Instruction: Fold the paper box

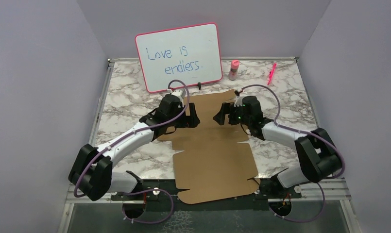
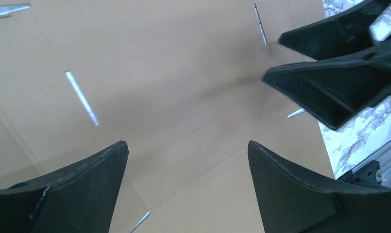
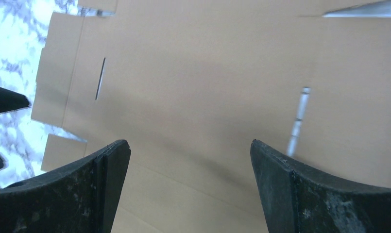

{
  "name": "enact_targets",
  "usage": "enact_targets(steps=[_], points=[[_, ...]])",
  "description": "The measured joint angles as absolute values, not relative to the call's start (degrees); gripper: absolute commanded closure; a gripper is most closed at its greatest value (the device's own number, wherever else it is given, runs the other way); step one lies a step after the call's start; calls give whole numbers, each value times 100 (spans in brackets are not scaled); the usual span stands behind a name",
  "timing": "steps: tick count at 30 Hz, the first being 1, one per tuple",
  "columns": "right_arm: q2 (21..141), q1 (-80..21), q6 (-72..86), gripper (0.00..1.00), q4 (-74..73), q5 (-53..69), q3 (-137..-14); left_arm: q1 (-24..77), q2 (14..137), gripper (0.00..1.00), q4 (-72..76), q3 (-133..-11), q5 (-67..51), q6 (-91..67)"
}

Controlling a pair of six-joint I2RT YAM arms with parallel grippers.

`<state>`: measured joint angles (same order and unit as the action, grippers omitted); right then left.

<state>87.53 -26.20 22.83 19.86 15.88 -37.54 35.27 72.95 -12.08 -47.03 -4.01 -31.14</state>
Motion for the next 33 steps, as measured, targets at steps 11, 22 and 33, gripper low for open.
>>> enact_targets(steps=[11, 22, 33], points=[[6766, -2386, 2331, 0, 161, -167, -3297, 3621, 8576, 7, -95, -4692, -1227, -3085], [6726, -1525, 2768, 0, -685, 250, -3033, 3640, 9122, 7, 266, -4692, -1374, -2812], [7185, -1525, 2849, 0, -652, 725, -2963, 3640, 9459, 6, 423, -4724, -1376, -2582]])
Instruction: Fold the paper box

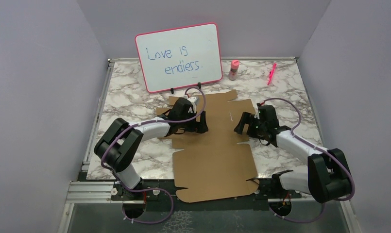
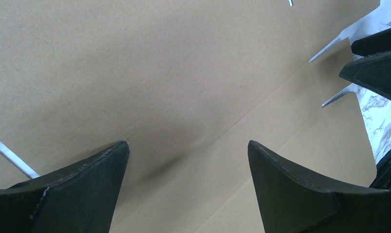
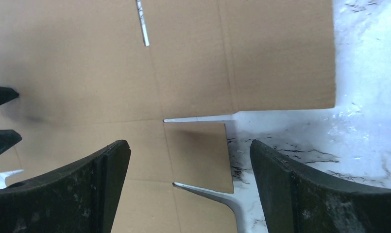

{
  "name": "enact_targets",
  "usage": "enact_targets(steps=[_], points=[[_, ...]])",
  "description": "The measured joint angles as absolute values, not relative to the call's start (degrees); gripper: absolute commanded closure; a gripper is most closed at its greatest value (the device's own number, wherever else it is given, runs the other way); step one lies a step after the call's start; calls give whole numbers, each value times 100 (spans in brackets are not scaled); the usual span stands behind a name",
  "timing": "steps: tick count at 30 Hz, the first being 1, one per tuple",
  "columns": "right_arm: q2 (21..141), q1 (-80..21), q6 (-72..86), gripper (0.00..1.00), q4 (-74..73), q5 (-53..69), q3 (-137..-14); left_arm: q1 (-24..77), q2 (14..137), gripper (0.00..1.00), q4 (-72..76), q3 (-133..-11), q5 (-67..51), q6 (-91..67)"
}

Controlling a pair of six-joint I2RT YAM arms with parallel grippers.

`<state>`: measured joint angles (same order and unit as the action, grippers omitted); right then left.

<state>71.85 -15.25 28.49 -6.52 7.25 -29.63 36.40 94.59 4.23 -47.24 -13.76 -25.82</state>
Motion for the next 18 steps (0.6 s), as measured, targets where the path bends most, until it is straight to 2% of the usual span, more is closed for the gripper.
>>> enact_targets(steps=[7, 18], points=[[7122, -1492, 2803, 0, -652, 1385, -2923, 3640, 9529, 6, 521, -4757, -1411, -2517], [6322, -1479, 2600, 0, -784, 2405, -2943, 3640, 9590, 7, 735, -4740, -1452, -2523]])
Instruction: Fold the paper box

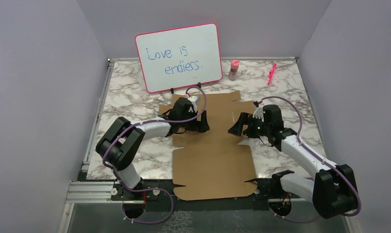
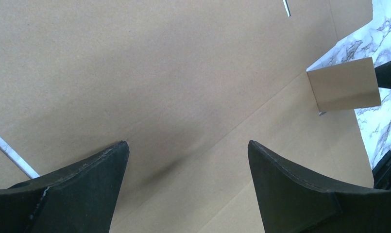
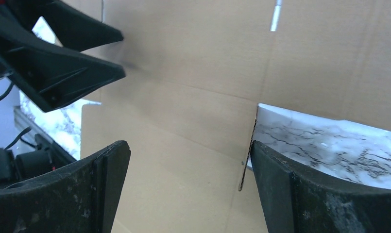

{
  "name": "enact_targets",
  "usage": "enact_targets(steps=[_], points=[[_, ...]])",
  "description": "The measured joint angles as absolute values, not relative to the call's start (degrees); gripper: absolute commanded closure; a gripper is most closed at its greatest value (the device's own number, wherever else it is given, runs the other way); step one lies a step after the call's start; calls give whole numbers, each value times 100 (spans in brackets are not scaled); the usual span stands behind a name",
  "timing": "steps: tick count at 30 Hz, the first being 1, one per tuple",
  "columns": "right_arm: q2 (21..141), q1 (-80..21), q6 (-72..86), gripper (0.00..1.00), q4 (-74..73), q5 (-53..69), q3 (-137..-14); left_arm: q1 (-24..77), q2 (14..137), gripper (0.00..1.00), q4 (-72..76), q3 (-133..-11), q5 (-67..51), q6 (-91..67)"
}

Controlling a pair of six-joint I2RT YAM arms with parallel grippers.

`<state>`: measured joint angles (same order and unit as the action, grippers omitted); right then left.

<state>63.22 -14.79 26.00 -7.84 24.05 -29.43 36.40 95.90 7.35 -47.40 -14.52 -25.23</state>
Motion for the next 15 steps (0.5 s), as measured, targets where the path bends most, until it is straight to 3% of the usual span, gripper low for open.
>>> enact_targets(steps=[15], points=[[6810, -1505, 2720, 0, -178, 3454, -2893, 3638, 9631, 7, 1199, -4584, -1522, -2694]])
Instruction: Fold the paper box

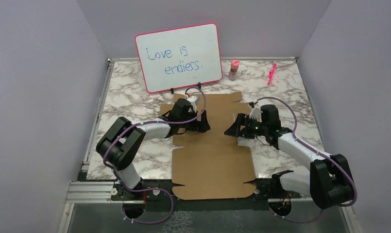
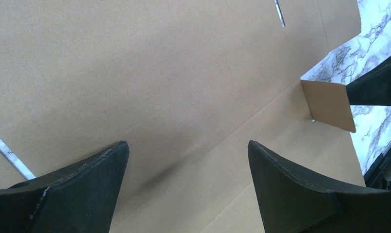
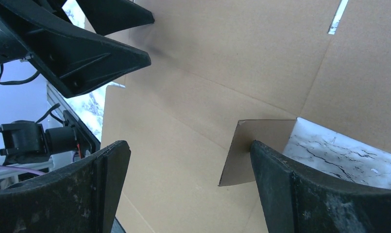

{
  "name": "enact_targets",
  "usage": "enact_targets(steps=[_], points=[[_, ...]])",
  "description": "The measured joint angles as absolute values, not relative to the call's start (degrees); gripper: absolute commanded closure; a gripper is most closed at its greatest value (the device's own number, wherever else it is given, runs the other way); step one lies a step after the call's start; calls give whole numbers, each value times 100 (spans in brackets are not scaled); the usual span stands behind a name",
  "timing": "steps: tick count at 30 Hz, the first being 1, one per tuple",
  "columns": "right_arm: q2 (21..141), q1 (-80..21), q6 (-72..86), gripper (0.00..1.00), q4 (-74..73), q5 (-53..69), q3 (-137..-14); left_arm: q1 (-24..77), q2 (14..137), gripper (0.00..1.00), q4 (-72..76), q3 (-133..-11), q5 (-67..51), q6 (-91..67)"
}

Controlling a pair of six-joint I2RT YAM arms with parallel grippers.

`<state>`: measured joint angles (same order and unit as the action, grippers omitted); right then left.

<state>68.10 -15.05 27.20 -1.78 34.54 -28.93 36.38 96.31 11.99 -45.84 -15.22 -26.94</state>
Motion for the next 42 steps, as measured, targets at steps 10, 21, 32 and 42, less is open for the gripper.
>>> enact_targets(steps=[10, 21, 32, 42], points=[[6600, -1525, 2506, 0, -458, 3173, -3026, 3640, 9402, 3, 1070, -4547, -1487, -2718], [6764, -1579, 2272, 0, -187, 2930, -3750, 3238, 8221, 1, 733, -4556, -742, -2648], [8578, -2123, 2316, 0, 1188, 3076, -4200, 2016, 7465, 1, 558, -3837, -110, -2810], [9341, -2320, 2399, 0, 2311, 3096, -4051, 1323, 6853, 16, 69, -3188, 222, -3247]])
